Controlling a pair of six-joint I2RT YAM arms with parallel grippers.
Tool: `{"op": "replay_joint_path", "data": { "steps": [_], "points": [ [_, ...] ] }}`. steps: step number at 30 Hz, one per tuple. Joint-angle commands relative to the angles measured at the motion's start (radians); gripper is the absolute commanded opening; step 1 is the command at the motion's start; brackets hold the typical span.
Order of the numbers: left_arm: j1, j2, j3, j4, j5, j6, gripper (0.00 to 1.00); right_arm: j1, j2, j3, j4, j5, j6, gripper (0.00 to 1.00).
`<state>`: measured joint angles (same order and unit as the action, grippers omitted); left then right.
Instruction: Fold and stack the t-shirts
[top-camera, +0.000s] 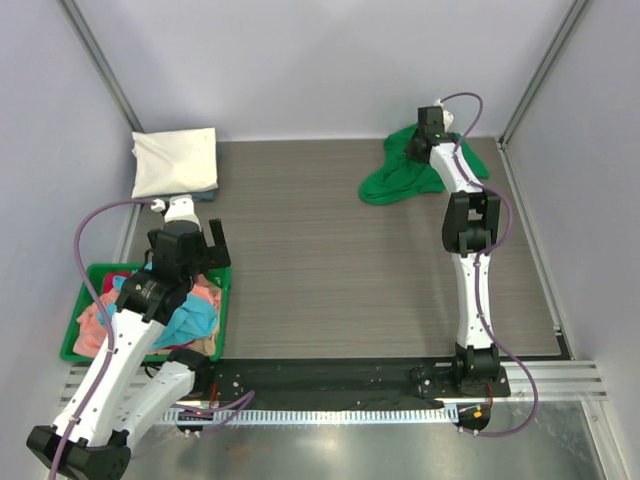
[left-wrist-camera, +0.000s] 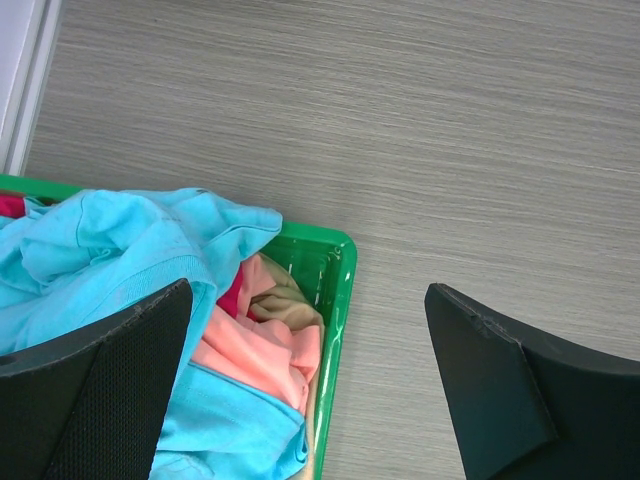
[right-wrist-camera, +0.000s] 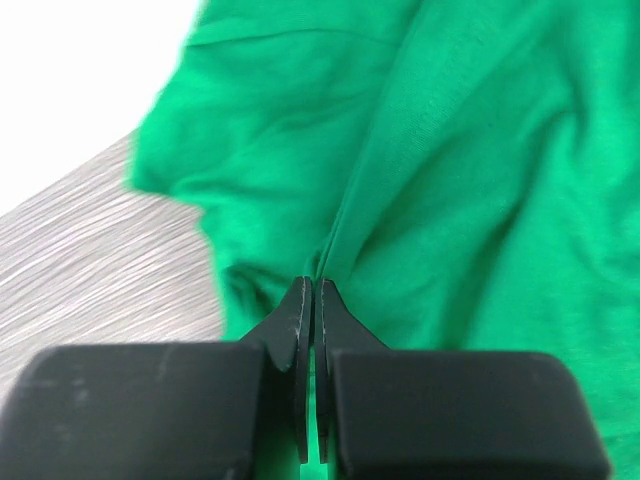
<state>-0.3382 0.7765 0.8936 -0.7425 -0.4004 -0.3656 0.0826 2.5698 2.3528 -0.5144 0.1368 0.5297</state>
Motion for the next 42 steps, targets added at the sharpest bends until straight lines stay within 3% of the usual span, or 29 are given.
{"op": "replay_joint_path", "data": {
  "steps": [1, 5, 11, 14, 17, 19, 21, 22, 23, 24, 25, 34, 39, 42],
  "points": [
    [0.007, -0.013, 0.024, 0.011, -0.006, -0.004, 1.00, 0.042, -0.169, 0.036, 0.050, -0.117, 0.019, 0.01],
    [0.007, -0.009, 0.025, 0.012, -0.002, -0.004, 1.00, 0.115, -0.371, 0.005, 0.050, -0.213, 0.026, 0.01],
    [0.007, -0.002, 0.027, 0.011, 0.002, -0.004, 1.00, 0.171, -0.690, -0.229, 0.059, -0.241, 0.019, 0.01],
    [0.005, -0.005, 0.028, 0.012, 0.003, -0.004, 1.00, 0.137, -0.920, -0.496, 0.071, -0.146, 0.018, 0.01],
    [0.005, -0.013, 0.027, 0.012, 0.003, -0.004, 1.00, 0.061, -1.172, -0.943, 0.103, 0.010, 0.053, 0.01],
    [0.005, -0.014, 0.025, 0.012, 0.008, -0.007, 1.00, 0.014, -1.352, -1.134, 0.140, 0.079, 0.093, 0.01],
    [0.007, -0.011, 0.025, 0.017, 0.021, -0.009, 1.00, -0.050, -1.421, -1.347, 0.169, 0.074, 0.105, 0.03],
    [0.007, -0.006, 0.027, 0.018, 0.025, -0.010, 1.00, -0.066, -1.433, -1.398, 0.171, 0.052, 0.107, 0.19],
    [0.005, 0.000, 0.030, 0.019, 0.038, -0.012, 1.00, -0.069, -1.432, -1.441, 0.171, 0.025, 0.107, 0.45],
    [0.007, 0.012, 0.031, 0.019, 0.047, -0.013, 1.00, -0.107, -1.424, -1.508, 0.162, -0.009, 0.110, 0.77],
    [0.005, 0.018, 0.031, 0.017, 0.057, -0.016, 1.00, -0.121, -1.416, -1.535, 0.157, -0.029, 0.115, 0.85],
    [0.001, 0.085, 0.041, 0.014, 0.114, -0.045, 1.00, -0.113, -1.444, -1.633, 0.168, -0.161, 0.090, 0.90],
    [-0.004, 0.119, 0.038, 0.041, 0.142, -0.154, 1.00, 0.043, -1.410, -1.626, 0.175, -0.141, 0.085, 0.91],
    [-0.051, 0.190, 0.005, 0.173, 0.201, -0.240, 1.00, 0.130, -1.380, -1.612, 0.205, -0.141, 0.101, 0.89]
  ]
}}
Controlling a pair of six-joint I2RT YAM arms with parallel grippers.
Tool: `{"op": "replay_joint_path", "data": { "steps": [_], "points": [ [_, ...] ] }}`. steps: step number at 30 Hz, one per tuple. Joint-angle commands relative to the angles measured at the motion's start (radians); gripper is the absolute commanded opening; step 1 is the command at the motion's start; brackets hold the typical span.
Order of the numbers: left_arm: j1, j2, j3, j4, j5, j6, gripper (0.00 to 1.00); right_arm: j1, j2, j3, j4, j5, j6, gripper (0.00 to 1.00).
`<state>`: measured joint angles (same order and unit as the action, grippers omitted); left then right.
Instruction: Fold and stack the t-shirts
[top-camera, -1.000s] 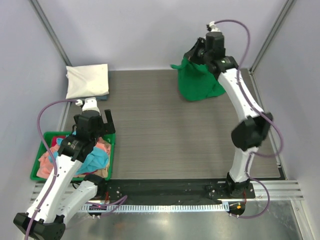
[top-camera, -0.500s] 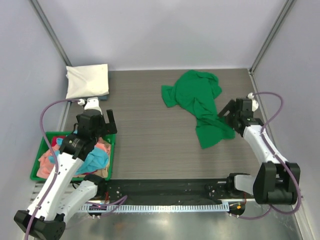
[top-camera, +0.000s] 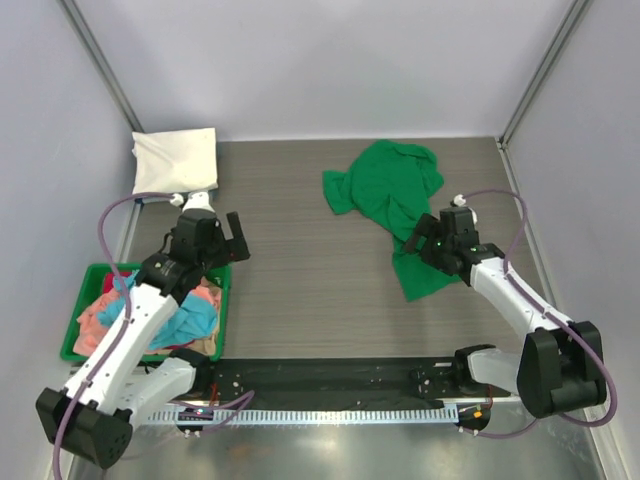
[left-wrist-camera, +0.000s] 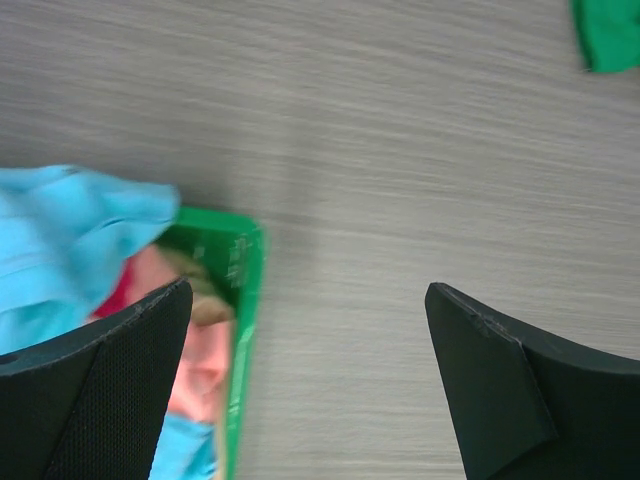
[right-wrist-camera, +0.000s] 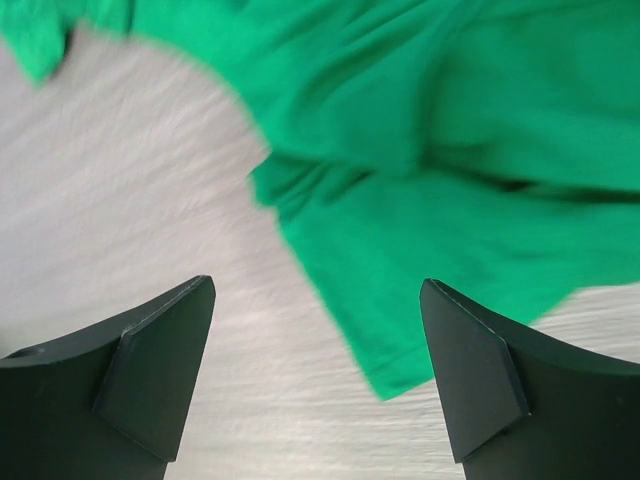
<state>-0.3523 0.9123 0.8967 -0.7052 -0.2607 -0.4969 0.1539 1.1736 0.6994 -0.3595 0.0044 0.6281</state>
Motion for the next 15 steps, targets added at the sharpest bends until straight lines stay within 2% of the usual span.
{"op": "replay_joint_path", "data": {
  "steps": [1, 5, 9, 10, 12, 13, 14, 15],
  "points": [
    [-0.054, 0.097, 0.010, 0.198, 0.063, -0.123, 1.00, 0.079, 0.023, 0.048, 0.051, 0.023, 0.005, 0.89],
    [-0.105, 0.353, 0.128, 0.320, 0.116, -0.147, 1.00, 0.121, 0.017, 0.054, 0.030, 0.054, -0.005, 0.89],
    [-0.106, 0.705, 0.296, 0.446, 0.147, -0.164, 1.00, 0.121, -0.041, 0.029, 0.019, 0.008, -0.036, 0.89],
    [-0.105, 0.773, 0.409, 0.460, 0.144, -0.157, 1.00, 0.122, -0.057, 0.025, 0.013, 0.009, -0.039, 0.89],
    [-0.105, 0.891, 0.534, 0.464, 0.152, -0.138, 1.00, 0.122, -0.110, 0.008, -0.013, -0.040, -0.042, 0.89],
    [-0.105, 1.018, 0.591, 0.478, 0.169, -0.126, 1.00, 0.122, -0.129, 0.002, -0.022, -0.055, -0.044, 0.89],
    [-0.103, 1.075, 0.723, 0.477, 0.176, -0.120, 1.00, 0.125, -0.153, -0.012, -0.038, -0.064, -0.045, 0.89],
    [-0.103, 1.146, 0.787, 0.477, 0.185, -0.112, 1.00, 0.125, -0.172, -0.020, -0.038, -0.078, -0.053, 0.89]
  ]
}}
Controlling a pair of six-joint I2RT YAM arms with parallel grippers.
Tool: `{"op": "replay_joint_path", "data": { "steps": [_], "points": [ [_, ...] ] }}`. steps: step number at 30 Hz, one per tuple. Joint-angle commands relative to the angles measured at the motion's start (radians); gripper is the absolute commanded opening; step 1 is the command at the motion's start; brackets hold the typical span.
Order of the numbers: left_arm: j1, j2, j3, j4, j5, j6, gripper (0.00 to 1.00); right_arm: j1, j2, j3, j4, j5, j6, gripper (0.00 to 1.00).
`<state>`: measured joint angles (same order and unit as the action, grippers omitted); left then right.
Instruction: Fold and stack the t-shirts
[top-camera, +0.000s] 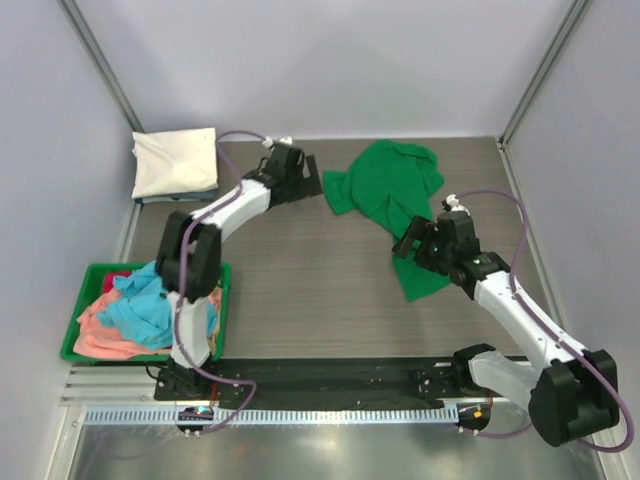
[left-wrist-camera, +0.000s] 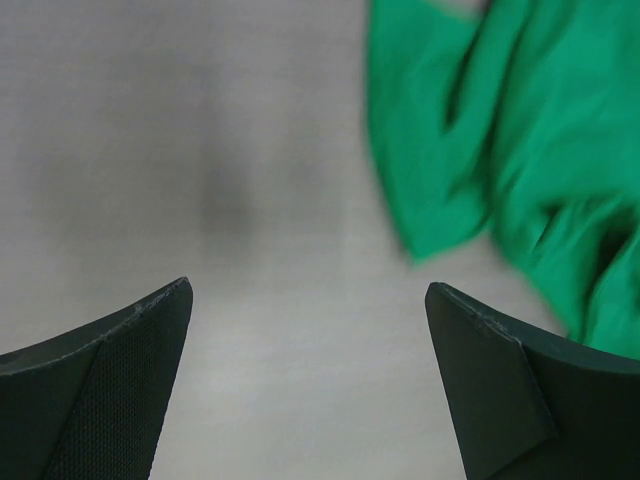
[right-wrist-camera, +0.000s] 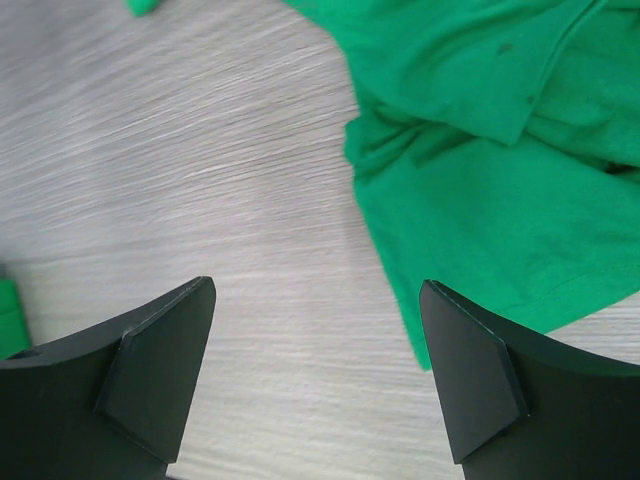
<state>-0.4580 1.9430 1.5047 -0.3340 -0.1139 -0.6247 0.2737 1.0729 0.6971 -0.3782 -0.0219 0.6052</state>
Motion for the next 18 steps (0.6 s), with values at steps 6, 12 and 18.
{"op": "replay_joint_path", "data": {
  "steps": [6, 12, 18],
  "points": [
    [0.025, 0.543, 0.707, 0.037, 0.100, -0.021, 0.96, 0.010, -0.165, -0.027, -0.076, -0.116, -0.050, 0.89],
    [0.038, 0.781, 0.992, -0.056, 0.102, -0.073, 0.88, 0.012, -0.203, -0.053, -0.097, -0.124, -0.064, 0.89],
    [0.044, 0.798, 0.951, -0.046, 0.156, -0.105, 0.75, 0.013, -0.179, -0.070, -0.099, -0.090, -0.044, 0.89]
  ]
}}
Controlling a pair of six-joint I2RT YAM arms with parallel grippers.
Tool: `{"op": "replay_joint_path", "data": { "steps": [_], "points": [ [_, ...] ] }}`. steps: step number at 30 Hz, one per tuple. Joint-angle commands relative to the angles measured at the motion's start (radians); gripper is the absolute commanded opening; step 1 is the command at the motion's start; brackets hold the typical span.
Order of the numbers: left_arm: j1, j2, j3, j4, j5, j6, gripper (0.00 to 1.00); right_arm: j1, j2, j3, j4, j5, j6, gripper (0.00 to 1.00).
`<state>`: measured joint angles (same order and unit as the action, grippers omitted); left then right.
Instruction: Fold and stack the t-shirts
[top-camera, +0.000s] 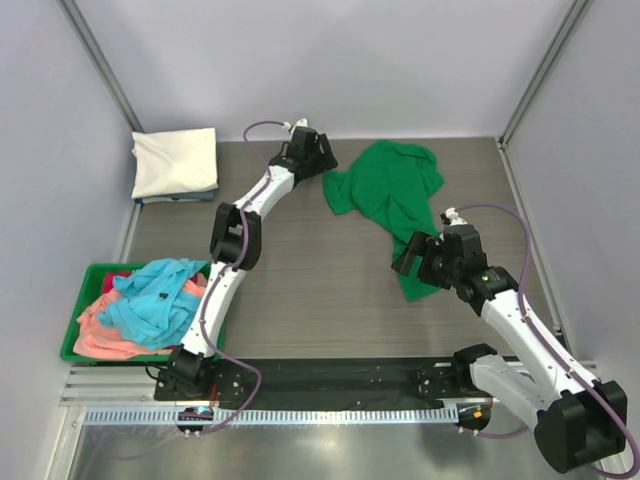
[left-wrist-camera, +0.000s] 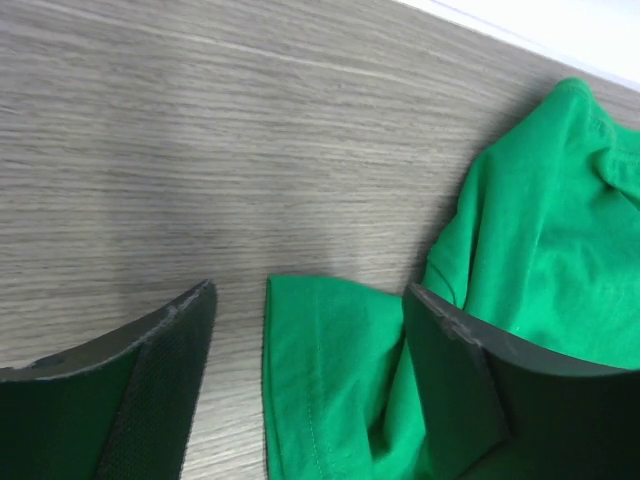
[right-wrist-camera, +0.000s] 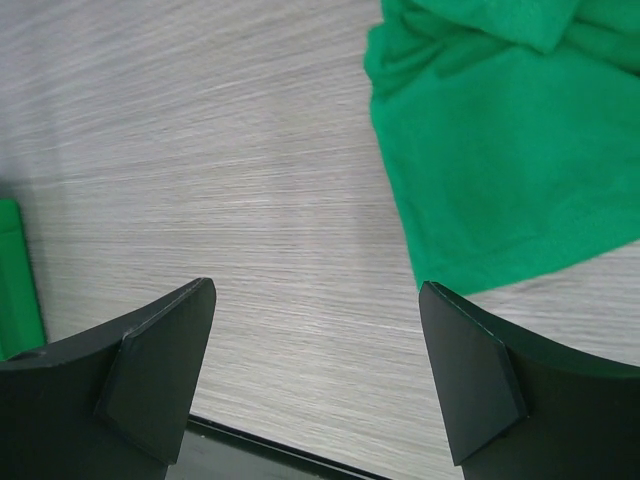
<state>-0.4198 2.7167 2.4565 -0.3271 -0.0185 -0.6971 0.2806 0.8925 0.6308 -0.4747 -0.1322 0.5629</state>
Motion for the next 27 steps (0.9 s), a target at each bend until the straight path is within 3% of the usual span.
{"op": "replay_joint_path", "data": {
  "steps": [1, 3, 4, 7, 11, 14, 19, 27],
  "points": [
    [0.007, 0.035, -0.002, -0.059, 0.080, -0.057, 0.73, 0.006, 0.002, -0.002, -0.004, 0.044, 0.000, 0.89],
    [0.007, 0.034, -0.030, -0.059, 0.106, -0.074, 0.70, 0.006, -0.012, 0.015, -0.031, 0.113, 0.023, 0.89],
    [0.006, 0.028, -0.043, -0.055, 0.118, -0.093, 0.69, 0.006, -0.013, 0.023, -0.048, 0.240, 0.040, 0.90],
    [-0.007, 0.021, -0.083, -0.040, 0.147, -0.096, 0.63, 0.006, 0.003, 0.053, -0.096, 0.330, 0.066, 0.93],
    [-0.013, 0.020, -0.077, -0.017, 0.201, -0.088, 0.38, 0.005, 0.054, 0.055, -0.101, 0.370, 0.104, 0.95],
    [-0.005, -0.012, -0.114, 0.013, 0.229, -0.100, 0.00, -0.007, 0.126, 0.078, -0.072, 0.420, 0.107, 0.95],
    [0.036, -0.170, -0.403, 0.155, 0.187, -0.140, 0.00, -0.059, 0.270, 0.148, 0.031, 0.431, 0.094, 0.87],
    [0.082, -0.225, -0.485, 0.203, 0.244, -0.170, 0.00, -0.136, 0.477, 0.242, 0.172, 0.362, 0.081, 0.65]
  ]
}}
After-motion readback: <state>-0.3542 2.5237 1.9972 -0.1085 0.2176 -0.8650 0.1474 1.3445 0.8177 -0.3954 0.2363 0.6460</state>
